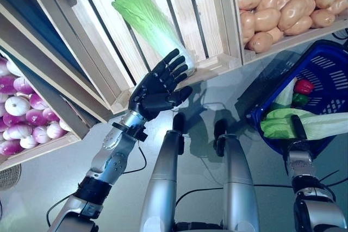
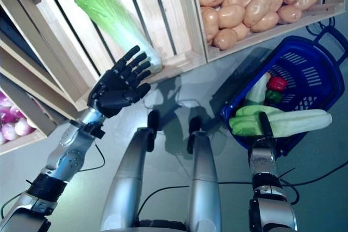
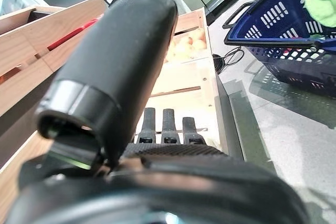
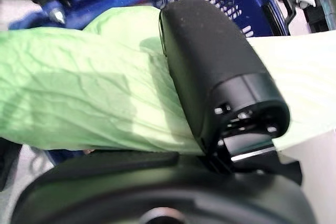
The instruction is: Put vegetables into the basket
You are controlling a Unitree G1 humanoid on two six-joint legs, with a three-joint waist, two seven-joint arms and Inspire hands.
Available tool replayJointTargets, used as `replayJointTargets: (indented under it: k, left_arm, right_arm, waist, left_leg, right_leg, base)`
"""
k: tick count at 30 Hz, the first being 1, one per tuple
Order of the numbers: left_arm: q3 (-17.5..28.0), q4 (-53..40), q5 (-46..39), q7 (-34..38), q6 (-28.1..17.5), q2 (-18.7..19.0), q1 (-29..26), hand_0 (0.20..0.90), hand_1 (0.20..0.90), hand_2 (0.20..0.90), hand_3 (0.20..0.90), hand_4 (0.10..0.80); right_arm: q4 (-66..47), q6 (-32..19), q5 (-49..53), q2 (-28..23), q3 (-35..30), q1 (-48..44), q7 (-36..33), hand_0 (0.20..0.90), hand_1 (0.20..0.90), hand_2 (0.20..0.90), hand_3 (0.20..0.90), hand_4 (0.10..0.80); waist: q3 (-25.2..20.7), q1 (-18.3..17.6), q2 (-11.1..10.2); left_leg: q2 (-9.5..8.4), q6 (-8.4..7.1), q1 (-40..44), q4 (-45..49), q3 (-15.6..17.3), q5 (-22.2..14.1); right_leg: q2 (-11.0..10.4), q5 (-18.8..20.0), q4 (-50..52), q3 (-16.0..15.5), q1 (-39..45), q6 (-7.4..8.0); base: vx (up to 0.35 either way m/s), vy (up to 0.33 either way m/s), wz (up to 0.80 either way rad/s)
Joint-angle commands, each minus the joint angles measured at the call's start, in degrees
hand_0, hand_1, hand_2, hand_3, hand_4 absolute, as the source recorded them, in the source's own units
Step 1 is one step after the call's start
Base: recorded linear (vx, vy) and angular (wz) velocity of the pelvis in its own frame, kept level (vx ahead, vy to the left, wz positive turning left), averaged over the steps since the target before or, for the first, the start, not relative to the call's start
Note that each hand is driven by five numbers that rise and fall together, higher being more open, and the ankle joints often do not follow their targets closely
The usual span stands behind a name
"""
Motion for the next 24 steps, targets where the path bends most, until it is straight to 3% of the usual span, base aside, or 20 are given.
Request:
replayJointTargets:
  k: [1, 8, 9, 12, 14, 15, 16, 18, 19, 24]
  left_arm:
    - [2.4, -10.5, -0.7, -1.8, -3.0, -2.0, 0.7, 0.9, 0.9, 0.9, 0.9, 0.8]
    - [5.1, -12.6, 0.3, -3.3, -4.7, -4.0, 6.0, 0.9, 0.9, 0.9, 0.9, 0.8]
    - [5.3, -12.6, 0.3, -3.5, -5.1, -4.1, 6.8, 0.9, 0.9, 0.9, 0.9, 0.8]
    - [6.2, -12.7, 0.0, -3.9, -5.6, -4.2, 7.5, 0.9, 0.9, 0.9, 0.9, 0.8]
    - [6.2, -12.2, 0.0, -4.2, -5.9, -4.4, 7.9, 0.9, 0.9, 0.9, 0.9, 0.8]
    - [6.4, -12.2, 0.0, -4.3, -5.9, -4.5, 7.5, 0.9, 0.9, 0.9, 0.9, 0.8]
    - [6.3, -11.6, -0.2, -4.3, -5.6, -4.7, 7.2, 0.9, 0.9, 0.9, 0.9, 0.8]
    - [6.1, -10.9, -0.2, -4.3, -5.4, -4.8, 6.5, 0.9, 0.9, 0.9, 0.9, 0.8]
    - [6.1, -10.8, -0.1, -4.2, -5.4, -4.9, 6.0, 0.9, 0.9, 0.9, 0.9, 0.8]
    - [5.2, -9.1, 0.0, -2.9, -4.0, -5.0, 2.8, 0.9, 0.9, 0.9, 0.9, 0.8]
  right_arm:
    - [-11.7, -7.7, -2.0, -3.7, -0.5, 2.8, 6.8, 0.3, 0.3, 0.3, 0.3, 0.4]
    - [-36.2, -11.7, -8.0, 1.8, 1.9, 12.6, 12.7, 0.3, 0.3, 0.3, 0.3, 0.4]
    - [-38.6, -12.5, -8.1, 2.2, 2.1, 13.7, 13.7, 0.3, 0.3, 0.3, 0.3, 0.4]
    - [-43.7, -14.5, -8.2, 2.7, 1.9, 14.6, 14.8, 0.3, 0.3, 0.3, 0.3, 0.4]
    - [-45.8, -16.9, -7.8, 2.9, 1.4, 14.7, 15.4, 0.3, 0.3, 0.3, 0.3, 0.4]
    - [-46.0, -17.1, -7.7, 3.0, 1.2, 14.3, 15.6, 0.3, 0.3, 0.3, 0.3, 0.4]
    - [-45.9, -17.9, -8.2, 3.2, 0.8, 13.9, 14.7, 0.3, 0.3, 0.3, 0.3, 0.4]
    - [-45.5, -18.7, -8.8, 3.1, 0.3, 12.9, 12.0, 0.3, 0.3, 0.3, 0.3, 0.4]
    - [-45.4, -19.4, -9.3, 3.1, 0.1, 12.2, 10.7, 0.3, 0.3, 0.3, 0.3, 0.4]
    - [-40.1, -24.5, -11.1, 2.4, -2.5, 6.1, -0.8, 0.3, 0.3, 0.3, 0.3, 0.4]
  waist:
    - [-0.2, -0.6, 1.2]
    - [-0.2, -2.7, 0.4]
    - [-0.2, -3.0, 0.3]
    - [-0.2, -3.5, 0.1]
    - [-0.2, -3.8, 0.2]
    - [-0.2, -3.9, 0.1]
    - [-0.2, -3.9, 0.2]
    - [-0.2, -3.9, 0.2]
    - [-0.2, -3.9, 0.2]
    - [-0.2, -3.2, 0.8]
  left_leg:
    - [-1.11, 2.48, 3.7, -1.1, 2.8, -4.6]
    - [-0.09, 2.78, 4.6, -3.4, 4.1, -3.6]
    - [-0.04, 2.63, 5.7, -3.0, 4.0, -5.2]
    - [0.35, 2.84, 4.8, -3.8, 4.7, -3.3]
    - [0.5, 2.59, 5.7, -3.1, 4.6, -5.0]
    - [0.69, 2.75, 4.6, -3.5, 4.9, -3.4]
    - [0.61, 2.53, 5.5, -2.6, 4.7, -5.2]
    - [0.65, 2.46, 5.4, -2.3, 4.7, -5.3]
    - [0.8, 2.63, 4.4, -2.7, 5.0, -3.7]
    - [0.36, 2.38, 4.4, -2.3, 4.5, -3.8]
  right_leg:
    - [0.1, 5.8, -3.2, -4.7, 4.4, -3.55]
    - [0.6, 6.0, -4.7, -3.7, 4.7, -3.22]
    - [0.8, 4.6, -4.2, -3.3, 5.6, -2.75]
    - [0.9, 6.1, -4.9, -3.3, 4.6, -2.94]
    - [1.0, 4.7, -4.0, -2.9, 5.3, -2.37]
    - [0.9, 6.1, -4.6, -3.1, 4.3, -2.71]
    - [1.0, 4.7, -3.8, -2.8, 5.1, -2.32]
    - [1.0, 4.6, -3.6, -2.7, 5.1, -2.33]
    - [0.9, 6.0, -4.1, -2.9, 4.2, -2.72]
    - [0.5, 6.0, -3.8, -3.2, 4.2, -2.93]
  base:
    - [-0.001, 0.071, 0.01]
    - [0.007, 0.063, -0.04]
    - [0.071, 0.068, -0.03]
    - [-0.007, 0.05, -0.08]
    - [0.001, 0.034, -0.08]
    - [0.004, 0.019, -0.05]
    - [0.004, 0.008, -0.06]
    - [0.01, -0.002, -0.1]
    - [-0.067, -0.02, -0.12]
    - [0.01, -0.029, -0.04]
